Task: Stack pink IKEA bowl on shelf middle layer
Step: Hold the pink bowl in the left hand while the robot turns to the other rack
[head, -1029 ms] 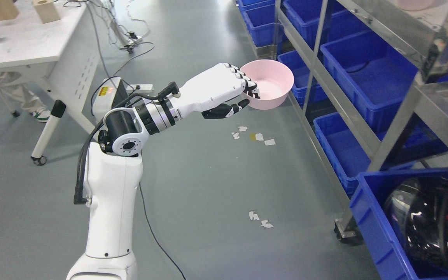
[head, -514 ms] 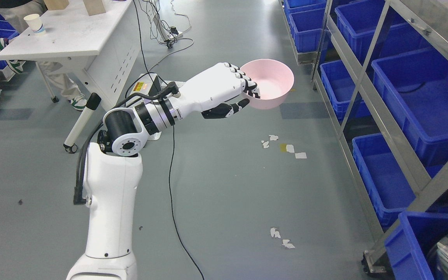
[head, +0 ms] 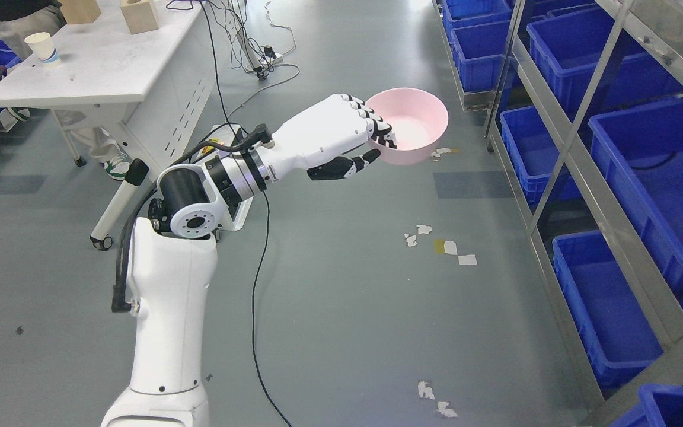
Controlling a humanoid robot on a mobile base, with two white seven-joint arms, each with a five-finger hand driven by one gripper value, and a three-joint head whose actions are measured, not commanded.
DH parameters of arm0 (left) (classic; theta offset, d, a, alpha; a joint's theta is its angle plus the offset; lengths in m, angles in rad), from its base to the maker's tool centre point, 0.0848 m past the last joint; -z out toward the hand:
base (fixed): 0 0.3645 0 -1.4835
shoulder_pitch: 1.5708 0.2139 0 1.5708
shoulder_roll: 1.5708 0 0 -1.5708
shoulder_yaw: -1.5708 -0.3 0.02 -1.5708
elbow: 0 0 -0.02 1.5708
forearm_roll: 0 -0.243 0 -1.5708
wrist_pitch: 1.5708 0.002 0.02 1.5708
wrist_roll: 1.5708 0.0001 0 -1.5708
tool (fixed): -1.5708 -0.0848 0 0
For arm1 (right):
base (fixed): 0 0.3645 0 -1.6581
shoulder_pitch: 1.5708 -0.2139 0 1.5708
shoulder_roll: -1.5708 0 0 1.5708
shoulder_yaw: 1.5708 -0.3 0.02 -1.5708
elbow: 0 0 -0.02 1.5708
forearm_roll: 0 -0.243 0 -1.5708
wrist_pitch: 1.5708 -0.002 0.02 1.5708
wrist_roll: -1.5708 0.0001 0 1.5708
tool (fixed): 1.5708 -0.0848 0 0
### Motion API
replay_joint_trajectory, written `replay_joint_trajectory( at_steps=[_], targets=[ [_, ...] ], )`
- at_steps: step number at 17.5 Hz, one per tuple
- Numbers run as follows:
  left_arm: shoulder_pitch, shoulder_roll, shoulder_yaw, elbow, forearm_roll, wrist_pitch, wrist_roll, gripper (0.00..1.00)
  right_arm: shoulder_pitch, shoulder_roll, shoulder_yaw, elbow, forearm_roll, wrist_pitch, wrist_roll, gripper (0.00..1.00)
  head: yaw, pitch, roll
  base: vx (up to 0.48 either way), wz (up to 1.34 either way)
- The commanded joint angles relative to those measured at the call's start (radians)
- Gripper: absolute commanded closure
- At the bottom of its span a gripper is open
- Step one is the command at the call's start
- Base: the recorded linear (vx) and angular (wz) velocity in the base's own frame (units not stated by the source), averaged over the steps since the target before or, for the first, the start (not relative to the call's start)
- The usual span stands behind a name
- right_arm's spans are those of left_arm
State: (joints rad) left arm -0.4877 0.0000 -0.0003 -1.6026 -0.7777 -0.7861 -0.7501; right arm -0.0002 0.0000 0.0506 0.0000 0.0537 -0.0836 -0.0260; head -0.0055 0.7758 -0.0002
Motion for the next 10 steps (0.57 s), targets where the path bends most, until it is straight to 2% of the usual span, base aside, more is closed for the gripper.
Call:
replay_joint_trajectory(
  at_steps=[1, 10],
  targets=[
    [0.000, 0.017, 0.014, -0.002, 0.000, 0.001, 0.002, 0.98, 0.023, -0.017, 0.000, -0.017, 0.000, 0.001, 0.000, 0.00, 0.0000, 0.000, 0.000, 0.216, -0.02],
    [0.000, 0.017, 0.019, 0.000, 0.000, 0.001, 0.002, 0.98, 0.023, -0.017, 0.000, -0.017, 0.000, 0.001, 0.000, 0.00, 0.0000, 0.000, 0.000, 0.222, -0.10]
  ],
)
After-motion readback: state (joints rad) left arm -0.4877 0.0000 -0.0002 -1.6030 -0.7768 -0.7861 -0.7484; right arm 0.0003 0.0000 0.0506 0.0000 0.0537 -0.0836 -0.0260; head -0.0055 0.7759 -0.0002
